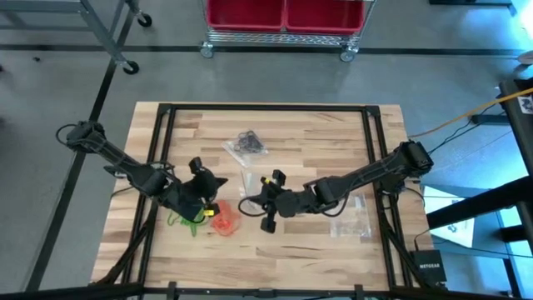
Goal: Sort rubber bands
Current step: Open the transparent zip bag
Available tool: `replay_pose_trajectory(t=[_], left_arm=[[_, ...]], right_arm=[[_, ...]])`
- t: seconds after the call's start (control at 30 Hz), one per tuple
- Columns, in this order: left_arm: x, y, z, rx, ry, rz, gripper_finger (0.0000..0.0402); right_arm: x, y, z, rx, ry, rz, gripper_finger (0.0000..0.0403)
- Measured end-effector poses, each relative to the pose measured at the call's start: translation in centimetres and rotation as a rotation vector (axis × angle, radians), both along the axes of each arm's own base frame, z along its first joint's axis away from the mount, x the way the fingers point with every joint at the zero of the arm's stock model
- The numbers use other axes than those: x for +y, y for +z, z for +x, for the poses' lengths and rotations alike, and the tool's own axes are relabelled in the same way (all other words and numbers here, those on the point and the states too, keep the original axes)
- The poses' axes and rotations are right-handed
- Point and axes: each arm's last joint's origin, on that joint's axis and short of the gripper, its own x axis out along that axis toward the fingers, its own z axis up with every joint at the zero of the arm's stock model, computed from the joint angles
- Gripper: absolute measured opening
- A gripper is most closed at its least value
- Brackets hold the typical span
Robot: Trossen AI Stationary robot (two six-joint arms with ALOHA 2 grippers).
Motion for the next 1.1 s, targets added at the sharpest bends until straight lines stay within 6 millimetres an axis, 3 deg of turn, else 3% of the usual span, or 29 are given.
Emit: replay_pose_trajectory(t=[0.2,0.43,0.73,0.97,1.1], left_arm=[[-0.6,1.0,-0.1,-0.042,-0.13,-0.152,0.0016],[-1.3,1.9,0.7,-0.104,-0.285,-0.274,0.0087],[-1.3,2.0,0.9,-0.119,-0.286,-0.279,0.0139],[-1.9,2.3,2.0,-0.182,-0.345,-0.226,0.0122],[-2.1,2.1,2.3,-0.167,-0.377,-0.173,0.0046]], right_arm=[[-0.6,0.3,0.3,-0.004,0.09,0.034,0.0],[-1.1,1.7,0.9,-0.101,0.25,0.106,0.0],[-1.2,2.1,1.0,-0.131,0.28,0.121,0.0],[-1.2,2.1,1.0,-0.13,0.289,0.12,0.0],[-1.2,2.1,1.0,-0.13,0.289,0.119,0.0]])
